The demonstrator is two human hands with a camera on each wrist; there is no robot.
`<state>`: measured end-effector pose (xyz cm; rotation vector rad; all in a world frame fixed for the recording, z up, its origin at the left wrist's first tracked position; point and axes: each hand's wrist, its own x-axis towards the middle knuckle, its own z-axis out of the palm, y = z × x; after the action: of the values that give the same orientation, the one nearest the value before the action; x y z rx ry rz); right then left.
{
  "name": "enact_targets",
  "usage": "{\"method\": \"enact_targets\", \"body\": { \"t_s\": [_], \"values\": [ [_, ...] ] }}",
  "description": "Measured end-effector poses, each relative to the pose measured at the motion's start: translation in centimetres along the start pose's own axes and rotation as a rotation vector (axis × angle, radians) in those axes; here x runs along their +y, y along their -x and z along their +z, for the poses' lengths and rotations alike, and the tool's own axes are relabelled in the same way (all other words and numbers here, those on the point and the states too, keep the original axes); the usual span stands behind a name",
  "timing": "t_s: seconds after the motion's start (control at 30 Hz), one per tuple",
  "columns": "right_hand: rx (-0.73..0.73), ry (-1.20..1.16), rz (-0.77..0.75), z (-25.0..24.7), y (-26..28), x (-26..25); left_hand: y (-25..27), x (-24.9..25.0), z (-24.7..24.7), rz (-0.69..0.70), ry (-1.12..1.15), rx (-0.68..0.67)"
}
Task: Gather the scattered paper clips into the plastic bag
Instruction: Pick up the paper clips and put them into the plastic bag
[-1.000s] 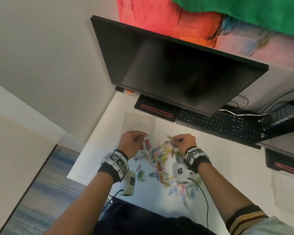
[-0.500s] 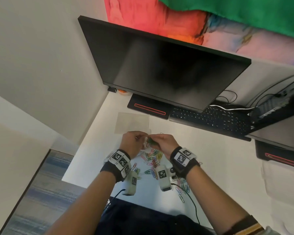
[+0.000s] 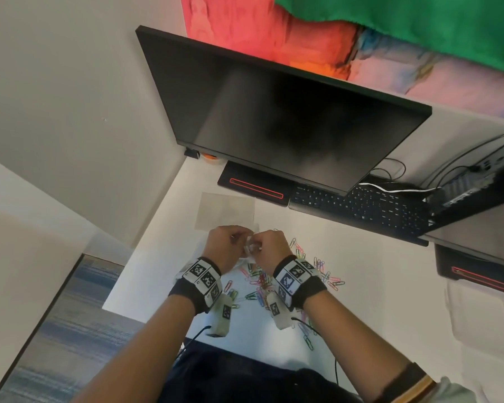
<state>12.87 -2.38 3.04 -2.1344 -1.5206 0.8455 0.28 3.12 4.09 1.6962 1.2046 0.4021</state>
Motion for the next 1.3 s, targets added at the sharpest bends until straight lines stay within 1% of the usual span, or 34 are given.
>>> {"method": "enact_targets", "body": {
  "t_s": [0.07,0.13,0.2,0.23,0.27,0.3,0.37,0.43,0.53,0.57,0.73,0.8,0.87,0.9,0.97,1.0,1.07,1.13,1.17,1.23,1.3],
  "values": [
    [-0.019,-0.012,-0.048,-0.8,0.2,0.0,-0.1,-0.3,-0.1,0.001,0.018,0.001],
    [-0.001,-0.154,-0.06,-2.0,0.4,0.4,-0.1,-0.6,-0.4,-0.001,0.022,0.017],
    [0.084,-0.298,0.008,-2.8,0.4,1.7,-0.1,-1.1,-1.1,-0.021,0.034,0.051],
    [0.148,-0.289,0.039,-3.1,0.3,2.7,-0.1,-1.3,-1.5,-0.028,0.046,0.072],
    [0.191,-0.211,0.063,-3.0,0.1,4.0,0.0,-1.5,-2.0,-0.032,0.06,0.092],
    [0.178,-0.103,0.089,-2.7,-0.2,5.2,0.0,-1.7,-2.4,-0.039,0.077,0.107],
    [0.029,0.05,0.174,-1.4,-0.8,7.6,0.1,-1.9,-3.2,-0.076,0.123,0.131],
    [-0.101,0.15,0.195,0.4,-1.6,9.4,0.1,-2.1,-3.7,-0.11,0.154,0.149],
    [-0.239,0.421,0.062,2.7,-2.2,9.7,0.3,-2.4,-4.2,-0.123,0.176,0.157],
    [-0.252,0.478,0.006,3.4,-2.0,9.2,0.3,-2.5,-4.3,-0.125,0.179,0.158],
    [-0.192,0.569,-0.184,5.4,0.1,7.1,0.4,-3.1,-4.0,-0.145,0.193,0.167],
    [-0.194,0.585,-0.223,5.4,0.2,7.4,0.6,-3.2,-3.8,-0.151,0.197,0.16],
    [-0.215,0.57,-0.21,4.8,0.0,8.0,0.7,-3.3,-3.6,-0.154,0.207,0.149],
    [-0.205,0.521,-0.179,4.5,-0.1,8.3,0.8,-3.3,-3.5,-0.151,0.212,0.14],
    [-0.138,0.316,-0.032,3.2,-0.2,8.7,0.9,-3.2,-3.2,-0.148,0.22,0.124],
    [-0.09,0.191,0.065,2.3,-0.2,8.8,1.0,-3.1,-3.0,-0.147,0.217,0.117],
    [-0.01,-0.072,0.209,0.6,-0.1,9.1,1.1,-3.0,-2.7,-0.144,0.204,0.108],
    [0.008,-0.392,0.314,-1.3,0.5,8.6,1.1,-2.9,-2.6,-0.142,0.199,0.106],
    [0.004,-0.549,0.337,-2.2,0.7,8.0,1.1,-2.8,-2.6,-0.142,0.194,0.103],
    [-0.054,-0.859,0.34,-3.7,1.0,6.4,1.1,-2.6,-2.5,-0.14,0.175,0.093],
    [-0.135,-1.052,0.307,-4.6,0.7,4.6,1.1,-2.4,-2.4,-0.136,0.159,0.08]
  ]
}}
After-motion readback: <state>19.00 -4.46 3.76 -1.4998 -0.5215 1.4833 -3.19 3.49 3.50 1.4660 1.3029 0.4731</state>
